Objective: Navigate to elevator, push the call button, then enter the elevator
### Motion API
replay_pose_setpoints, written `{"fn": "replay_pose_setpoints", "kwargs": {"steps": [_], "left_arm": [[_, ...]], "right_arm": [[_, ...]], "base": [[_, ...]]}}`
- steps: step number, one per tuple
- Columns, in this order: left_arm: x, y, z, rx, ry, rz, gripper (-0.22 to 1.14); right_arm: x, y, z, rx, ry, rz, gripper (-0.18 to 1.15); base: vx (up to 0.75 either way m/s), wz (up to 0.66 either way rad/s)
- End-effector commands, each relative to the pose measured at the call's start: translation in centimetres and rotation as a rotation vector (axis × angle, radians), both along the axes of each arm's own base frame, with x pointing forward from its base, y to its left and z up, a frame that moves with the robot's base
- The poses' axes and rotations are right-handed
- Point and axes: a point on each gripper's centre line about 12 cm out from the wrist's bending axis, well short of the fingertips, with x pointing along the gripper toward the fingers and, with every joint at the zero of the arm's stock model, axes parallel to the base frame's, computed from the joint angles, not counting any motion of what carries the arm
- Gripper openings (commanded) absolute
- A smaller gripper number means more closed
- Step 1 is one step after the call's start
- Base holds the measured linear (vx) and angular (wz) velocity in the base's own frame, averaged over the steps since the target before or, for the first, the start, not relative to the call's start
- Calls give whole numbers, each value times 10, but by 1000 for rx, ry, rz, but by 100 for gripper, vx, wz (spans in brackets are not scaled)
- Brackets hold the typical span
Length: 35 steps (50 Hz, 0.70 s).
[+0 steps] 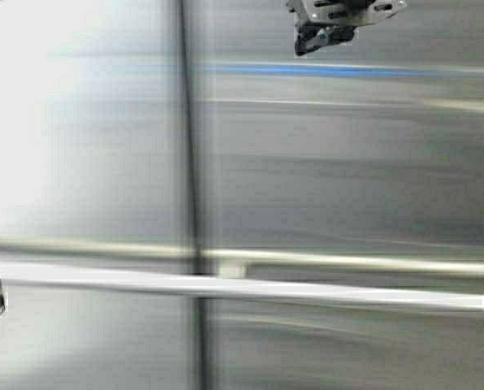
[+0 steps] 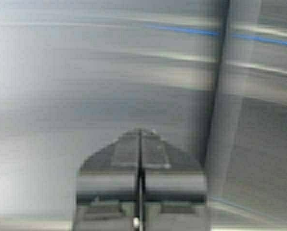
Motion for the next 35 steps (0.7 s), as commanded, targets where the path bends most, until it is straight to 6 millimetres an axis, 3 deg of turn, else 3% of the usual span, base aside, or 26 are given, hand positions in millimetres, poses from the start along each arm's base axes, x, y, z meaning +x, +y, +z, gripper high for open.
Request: {"fn": "replay_pose_setpoints", "kwargs": {"steps": [1,12,21,35], "left_arm": [[6,0,4,1,-3,1,2],[12,-1,0,4,24,1,2],[11,-1,5,-2,-7,0,2],[1,0,13,-14,-58,-1,2]], "right_arm": [[1,2,8,17,-20,6,6],[9,6,3,2,-13,9,6],[23,-6,0,-2,-5,-38,6],[18,-12,-12,-14,26,-48,6]], "base": [[1,70],[-1,55],[1,37],[5,45]]}}
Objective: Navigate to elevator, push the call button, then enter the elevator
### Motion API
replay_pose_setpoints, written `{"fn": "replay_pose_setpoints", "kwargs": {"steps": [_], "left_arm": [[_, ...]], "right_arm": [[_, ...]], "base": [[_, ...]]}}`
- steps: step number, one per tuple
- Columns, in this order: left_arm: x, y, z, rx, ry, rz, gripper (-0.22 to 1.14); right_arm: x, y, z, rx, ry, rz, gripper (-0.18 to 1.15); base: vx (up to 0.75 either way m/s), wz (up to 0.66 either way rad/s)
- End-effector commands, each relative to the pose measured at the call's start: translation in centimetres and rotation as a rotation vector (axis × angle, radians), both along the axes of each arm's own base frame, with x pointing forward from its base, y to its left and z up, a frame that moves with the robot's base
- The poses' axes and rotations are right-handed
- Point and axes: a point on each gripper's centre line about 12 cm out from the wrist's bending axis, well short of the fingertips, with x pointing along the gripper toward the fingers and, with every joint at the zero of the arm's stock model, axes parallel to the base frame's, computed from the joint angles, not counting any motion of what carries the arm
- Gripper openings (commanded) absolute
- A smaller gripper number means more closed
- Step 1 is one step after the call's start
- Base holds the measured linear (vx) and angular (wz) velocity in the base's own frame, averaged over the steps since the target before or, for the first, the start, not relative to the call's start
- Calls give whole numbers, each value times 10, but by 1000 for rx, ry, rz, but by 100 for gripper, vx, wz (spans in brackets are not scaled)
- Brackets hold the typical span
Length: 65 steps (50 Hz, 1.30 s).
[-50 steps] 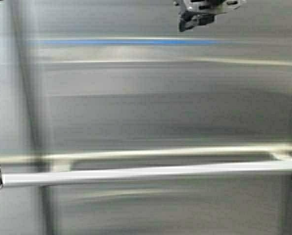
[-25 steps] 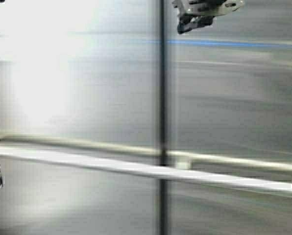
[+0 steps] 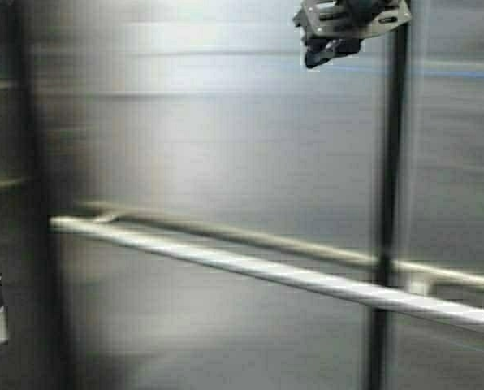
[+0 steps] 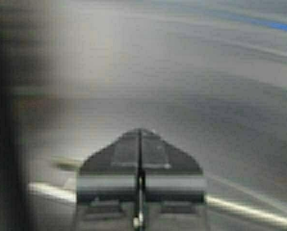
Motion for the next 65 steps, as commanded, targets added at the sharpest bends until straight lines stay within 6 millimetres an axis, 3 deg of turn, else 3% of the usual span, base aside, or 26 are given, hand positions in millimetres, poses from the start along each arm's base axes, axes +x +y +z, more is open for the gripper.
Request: {"fn": "replay_pose_setpoints", "kwargs": {"steps": [1,18,28,37,65], "left_arm": [[-3,0,9,-6,-39,-1,2],[-12,1,8,-13,-59,-1,2],[-10,1,7,-15,-46,-1,2],[-10,1,8,-6,-52,0,2],[-3,0,1,33,9,2,2]], "right_arm": [[5,1,9,22,-29,1,6],[33,13,-4,93,-29,21,6],[68,25,1,200,-49,-20,6],[94,33,-7,287,-62,-36,6],[130,4,-62,531,-183,-17,6]], "base": [[6,44],[5,28],[9,30],[12,35],[15,30]]}}
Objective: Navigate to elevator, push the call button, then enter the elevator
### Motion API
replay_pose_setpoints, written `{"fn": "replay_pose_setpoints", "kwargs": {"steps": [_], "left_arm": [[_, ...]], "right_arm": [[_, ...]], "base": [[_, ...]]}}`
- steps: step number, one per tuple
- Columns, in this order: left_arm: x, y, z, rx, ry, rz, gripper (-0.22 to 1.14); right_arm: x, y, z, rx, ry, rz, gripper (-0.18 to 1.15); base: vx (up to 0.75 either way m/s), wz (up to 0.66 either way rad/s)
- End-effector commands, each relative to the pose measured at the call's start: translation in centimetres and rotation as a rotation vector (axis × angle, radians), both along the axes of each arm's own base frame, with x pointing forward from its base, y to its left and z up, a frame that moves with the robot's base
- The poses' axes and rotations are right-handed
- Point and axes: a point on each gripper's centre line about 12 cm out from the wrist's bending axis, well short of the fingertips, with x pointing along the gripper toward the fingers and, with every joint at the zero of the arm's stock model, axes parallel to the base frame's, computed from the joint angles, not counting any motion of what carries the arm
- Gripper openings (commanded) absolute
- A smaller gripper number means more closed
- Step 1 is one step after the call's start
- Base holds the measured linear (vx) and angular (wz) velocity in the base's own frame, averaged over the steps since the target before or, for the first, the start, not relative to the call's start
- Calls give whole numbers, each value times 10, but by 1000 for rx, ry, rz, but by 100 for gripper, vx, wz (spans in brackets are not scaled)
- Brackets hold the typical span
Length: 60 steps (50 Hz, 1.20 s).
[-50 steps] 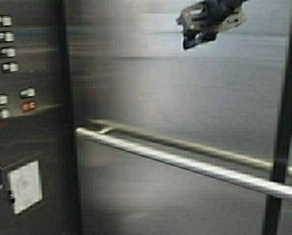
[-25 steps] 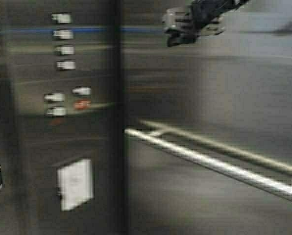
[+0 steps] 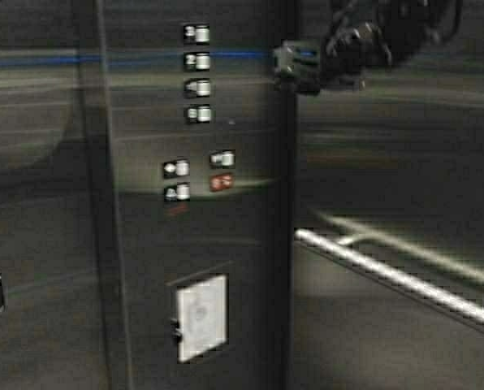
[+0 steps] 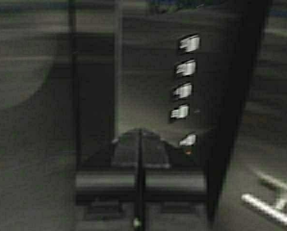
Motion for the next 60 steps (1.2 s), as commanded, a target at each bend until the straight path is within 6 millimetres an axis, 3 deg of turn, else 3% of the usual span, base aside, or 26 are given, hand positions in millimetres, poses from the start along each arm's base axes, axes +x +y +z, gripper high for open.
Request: {"fn": "replay_pose_setpoints", "kwargs": {"steps": [1,12,26,37,41,53,60], "left_arm": [[5,-1,9,16,-19,-1,2],[6,-1,4,38,-5,0,2],[5,0,1,25,12,2,2],[-1,1,0,8,22,4,2],[-4,1,0,5,19,4,2],[-5,1,1,1,18,5,2],[-5,1,1,-10,21,5,2]], "right_arm": [[10,-5,6,53,-78,4,6],[36,-3,-10,41,-163,22,6],[53,5,-10,-1,-277,53,6],[45,34,-22,-72,-314,159,6],[44,35,-26,-85,-318,157,6],[17,59,-17,-79,-300,192,6],[18,59,-9,-79,-222,90,6]], "base": [[11,8],[10,4],[9,-1],[8,-3],[8,-3],[7,0],[6,-1]]}}
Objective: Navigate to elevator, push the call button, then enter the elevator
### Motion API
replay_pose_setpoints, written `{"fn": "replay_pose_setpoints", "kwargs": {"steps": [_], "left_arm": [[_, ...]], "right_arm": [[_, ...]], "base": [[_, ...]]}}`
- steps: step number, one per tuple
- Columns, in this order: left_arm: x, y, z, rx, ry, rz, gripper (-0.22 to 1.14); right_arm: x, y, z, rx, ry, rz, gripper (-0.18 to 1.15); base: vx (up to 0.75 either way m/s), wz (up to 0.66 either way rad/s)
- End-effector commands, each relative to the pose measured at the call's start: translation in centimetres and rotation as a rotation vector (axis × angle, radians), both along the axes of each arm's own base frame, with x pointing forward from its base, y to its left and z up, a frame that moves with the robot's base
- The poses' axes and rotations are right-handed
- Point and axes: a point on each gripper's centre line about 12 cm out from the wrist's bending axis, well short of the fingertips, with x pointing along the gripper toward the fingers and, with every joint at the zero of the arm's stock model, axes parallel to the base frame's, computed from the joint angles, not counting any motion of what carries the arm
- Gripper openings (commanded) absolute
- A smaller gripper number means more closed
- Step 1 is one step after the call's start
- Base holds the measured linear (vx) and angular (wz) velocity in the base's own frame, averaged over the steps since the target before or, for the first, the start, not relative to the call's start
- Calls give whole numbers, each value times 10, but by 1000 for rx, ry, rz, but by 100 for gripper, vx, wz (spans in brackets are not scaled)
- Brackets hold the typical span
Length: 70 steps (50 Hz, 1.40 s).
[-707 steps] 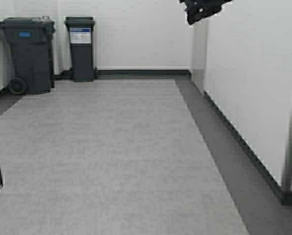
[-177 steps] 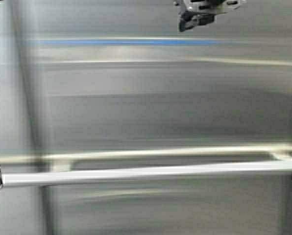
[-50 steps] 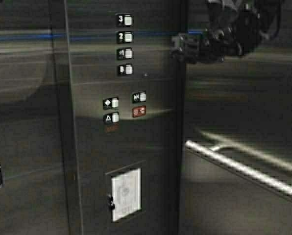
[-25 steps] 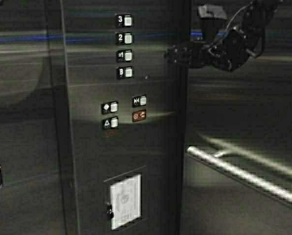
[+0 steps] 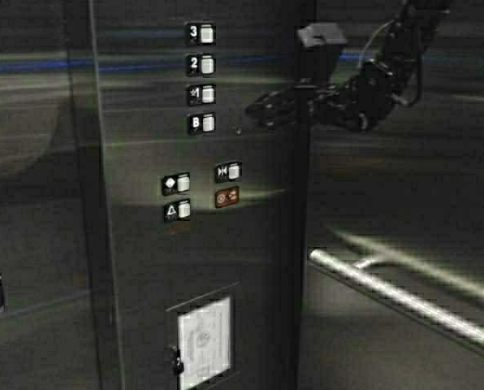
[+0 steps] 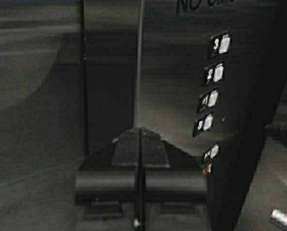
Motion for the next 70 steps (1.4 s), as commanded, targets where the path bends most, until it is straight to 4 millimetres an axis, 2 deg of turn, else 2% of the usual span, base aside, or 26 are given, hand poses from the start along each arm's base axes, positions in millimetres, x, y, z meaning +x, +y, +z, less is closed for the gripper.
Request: {"fn": "replay_pose_setpoints", "kwargs": {"steps": [1,18,29,45,70], "left_arm": [[1,0,3,-11,-5,3,2],[-5,-6,9,-29,-34,-37,2],[-5,-6,10,-30,-39,-37,2],[-5,-6,11,-31,-40,-37,2],[-5,-6,11,-33,-41,-37,2]], "right_arm": [[4,1,36,24,-8,-76,6],[-11,-9,39,2,11,-102,6],[-30,-21,45,6,32,-135,6],[-54,-35,42,34,33,-170,6],[-59,-38,40,43,34,-178,6]], "base": [[7,1],[8,3],[10,14],[12,13],[6,6]]}}
